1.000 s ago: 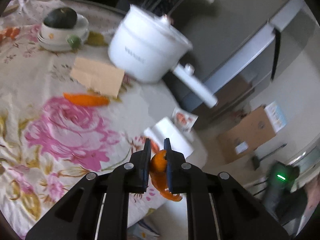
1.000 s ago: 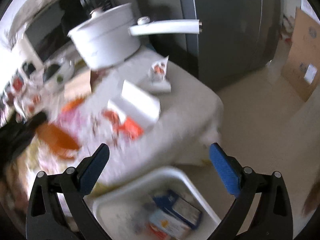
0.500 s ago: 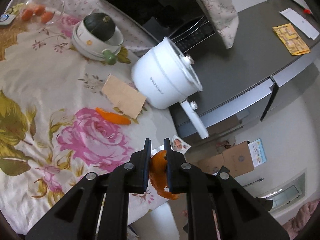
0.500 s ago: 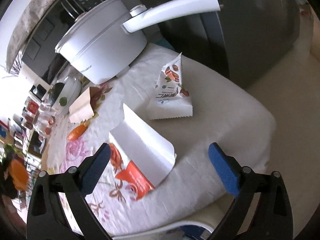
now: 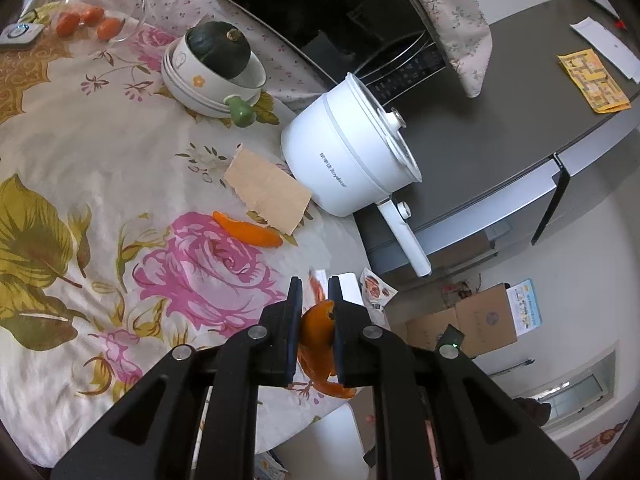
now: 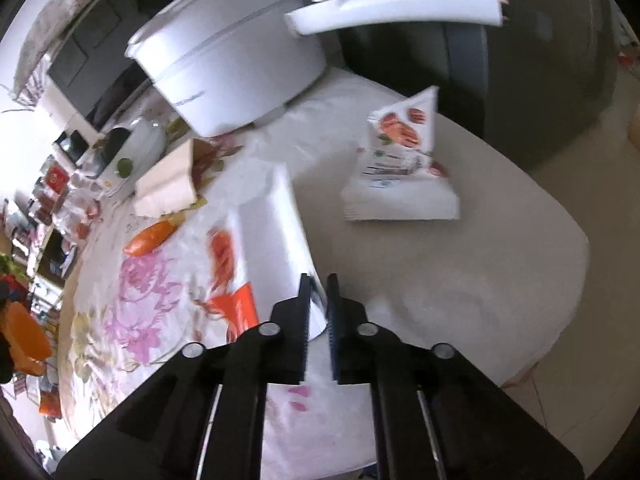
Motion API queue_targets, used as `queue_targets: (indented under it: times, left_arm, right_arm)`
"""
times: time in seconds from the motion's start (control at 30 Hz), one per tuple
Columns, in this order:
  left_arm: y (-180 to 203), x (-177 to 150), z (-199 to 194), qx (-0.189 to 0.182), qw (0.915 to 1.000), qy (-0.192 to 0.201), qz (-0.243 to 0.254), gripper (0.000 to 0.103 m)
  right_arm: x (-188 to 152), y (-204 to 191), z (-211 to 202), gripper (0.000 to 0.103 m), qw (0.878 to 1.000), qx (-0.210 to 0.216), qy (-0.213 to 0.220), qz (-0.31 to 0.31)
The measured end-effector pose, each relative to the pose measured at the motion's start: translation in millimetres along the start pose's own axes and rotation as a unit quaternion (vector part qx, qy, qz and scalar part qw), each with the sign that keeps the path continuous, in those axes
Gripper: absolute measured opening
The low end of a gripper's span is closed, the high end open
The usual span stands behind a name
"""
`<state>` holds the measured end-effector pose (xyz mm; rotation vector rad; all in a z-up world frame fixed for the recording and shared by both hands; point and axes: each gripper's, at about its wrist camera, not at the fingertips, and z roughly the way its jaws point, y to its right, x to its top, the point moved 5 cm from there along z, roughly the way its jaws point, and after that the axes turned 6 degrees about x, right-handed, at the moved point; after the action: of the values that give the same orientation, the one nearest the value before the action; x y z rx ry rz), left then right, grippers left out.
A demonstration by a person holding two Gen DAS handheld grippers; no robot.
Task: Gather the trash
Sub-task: 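Grasp the white paper with red wrapper with the right gripper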
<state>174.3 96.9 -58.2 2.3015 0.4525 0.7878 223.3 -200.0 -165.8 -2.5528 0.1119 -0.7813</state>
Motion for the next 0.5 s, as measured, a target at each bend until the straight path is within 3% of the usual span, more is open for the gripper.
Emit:
queue_targets:
  times: [0.5]
  left_arm:
    - [11, 0, -4, -0.012, 0.9999, 0.009, 0.003, 0.013]
  right_arm:
    - [17, -47, -49, 0.001, 0.996, 0.034, 0.068, -0.043]
